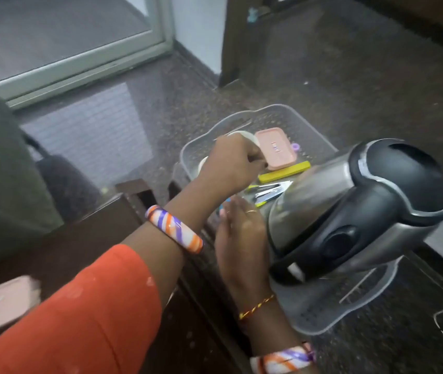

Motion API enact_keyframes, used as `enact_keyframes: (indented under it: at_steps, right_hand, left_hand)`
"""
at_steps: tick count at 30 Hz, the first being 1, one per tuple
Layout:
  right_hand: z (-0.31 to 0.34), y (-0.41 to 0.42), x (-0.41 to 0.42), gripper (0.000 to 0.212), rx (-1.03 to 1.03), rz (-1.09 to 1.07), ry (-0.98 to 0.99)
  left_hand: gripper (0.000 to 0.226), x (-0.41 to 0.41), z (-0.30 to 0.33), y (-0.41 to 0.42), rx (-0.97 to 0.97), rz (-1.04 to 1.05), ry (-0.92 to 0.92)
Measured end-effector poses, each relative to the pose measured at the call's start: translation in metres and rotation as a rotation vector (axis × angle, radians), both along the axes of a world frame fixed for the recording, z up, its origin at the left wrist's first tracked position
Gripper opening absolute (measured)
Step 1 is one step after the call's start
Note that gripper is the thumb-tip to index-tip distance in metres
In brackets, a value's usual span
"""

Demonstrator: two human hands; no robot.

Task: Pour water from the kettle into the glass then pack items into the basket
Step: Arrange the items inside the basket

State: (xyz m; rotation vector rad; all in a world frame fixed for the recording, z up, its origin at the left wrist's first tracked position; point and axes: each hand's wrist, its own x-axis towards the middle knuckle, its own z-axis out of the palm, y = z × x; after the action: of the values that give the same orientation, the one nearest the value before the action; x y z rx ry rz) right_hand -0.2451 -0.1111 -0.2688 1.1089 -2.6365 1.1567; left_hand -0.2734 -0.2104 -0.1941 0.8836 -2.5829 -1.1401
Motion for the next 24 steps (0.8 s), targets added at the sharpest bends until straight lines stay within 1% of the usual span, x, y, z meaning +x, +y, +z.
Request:
enact_keyframes:
  at_steps: [3,5,6,11,16,18,20,22,24]
  right_hand:
    - [0.017,0.001,0.012,0.031,-0.07,0.071,0.006]
    - [0.023,-0.003,0.031,0.029,-0.066,0.129,0.051]
    - [0.024,-0.005,0.042,0.028,-0.081,0.172,0.06]
    - [0.015,-0.016,0.109,0.028,-0.095,0.422,-0.014]
    - [-0.001,-0.026,0.177,0.026,0.009,0.683,-0.12]
    - [-0.003,-0.033,0.199,0.027,0.056,0.766,-0.199]
    - [-0.003,-0.044,0.217,0.03,0.113,0.814,-0.282]
    - [-0.007,-0.059,0.23,0.034,0.21,0.785,-0.378]
    - [-0.013,-0.078,0.239,0.041,0.349,0.68,-0.482]
  left_hand:
    - [0.016,0.053,0.005,-0.01,0.024,0.197,0.094]
    - [0.016,0.097,-0.001,-0.014,0.026,0.327,0.094]
    - [0.015,0.12,-0.005,-0.014,0.021,0.387,0.085]
    - [0.013,0.239,-0.027,-0.005,-0.004,0.671,0.046]
    - [0.015,0.36,-0.051,0.017,0.052,1.007,-0.112]
    - [0.017,0.397,-0.061,0.026,0.111,1.113,-0.153]
    - [0.019,0.425,-0.074,0.033,0.214,1.212,-0.147]
    - [0.023,0.443,-0.09,0.034,0.348,1.289,-0.089]
    - [0.027,0.451,-0.102,0.031,0.482,1.338,-0.004]
